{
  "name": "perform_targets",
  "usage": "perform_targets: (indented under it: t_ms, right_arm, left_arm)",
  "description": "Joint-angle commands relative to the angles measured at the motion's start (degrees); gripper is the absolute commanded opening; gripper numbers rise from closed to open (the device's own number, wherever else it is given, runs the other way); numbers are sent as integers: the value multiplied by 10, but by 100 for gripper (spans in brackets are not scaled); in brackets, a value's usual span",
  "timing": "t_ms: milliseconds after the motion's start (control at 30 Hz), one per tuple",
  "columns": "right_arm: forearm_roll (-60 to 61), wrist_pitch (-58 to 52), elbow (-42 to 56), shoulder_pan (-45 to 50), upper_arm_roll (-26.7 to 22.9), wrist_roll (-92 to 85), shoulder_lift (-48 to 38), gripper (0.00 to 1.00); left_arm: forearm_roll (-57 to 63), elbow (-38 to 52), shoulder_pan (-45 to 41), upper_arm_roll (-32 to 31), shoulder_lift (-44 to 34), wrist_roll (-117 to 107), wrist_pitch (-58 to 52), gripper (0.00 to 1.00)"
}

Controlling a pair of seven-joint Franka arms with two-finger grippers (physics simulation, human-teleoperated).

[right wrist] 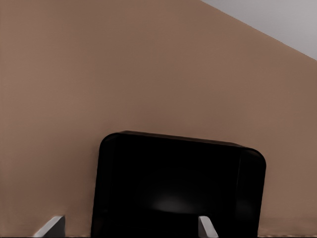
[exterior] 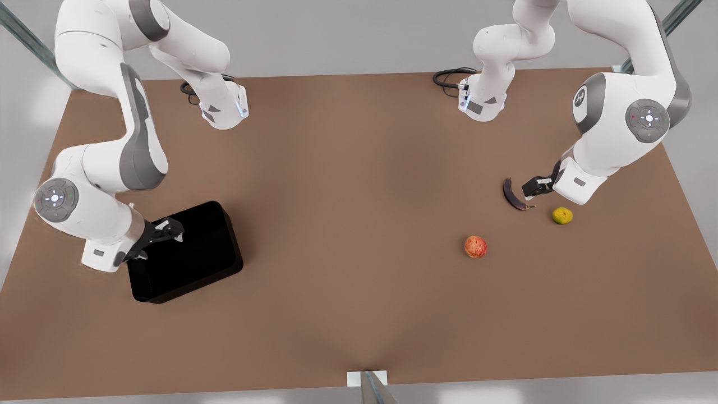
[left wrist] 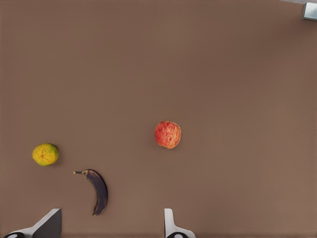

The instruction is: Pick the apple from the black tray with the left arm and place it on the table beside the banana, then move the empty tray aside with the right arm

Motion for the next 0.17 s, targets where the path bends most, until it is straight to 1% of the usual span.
perform_targets:
  t_ms: [0, 133]
  right_arm:
    - [3, 33, -43, -2, 4, 289, -25, 100]
    - [1, 30, -40, -3, 3, 284, -24, 100]
  left_arm:
    - [0, 0, 0, 0, -1, -6, 0, 100]
    - [-1, 0, -1, 0, -1, -6, 0, 100]
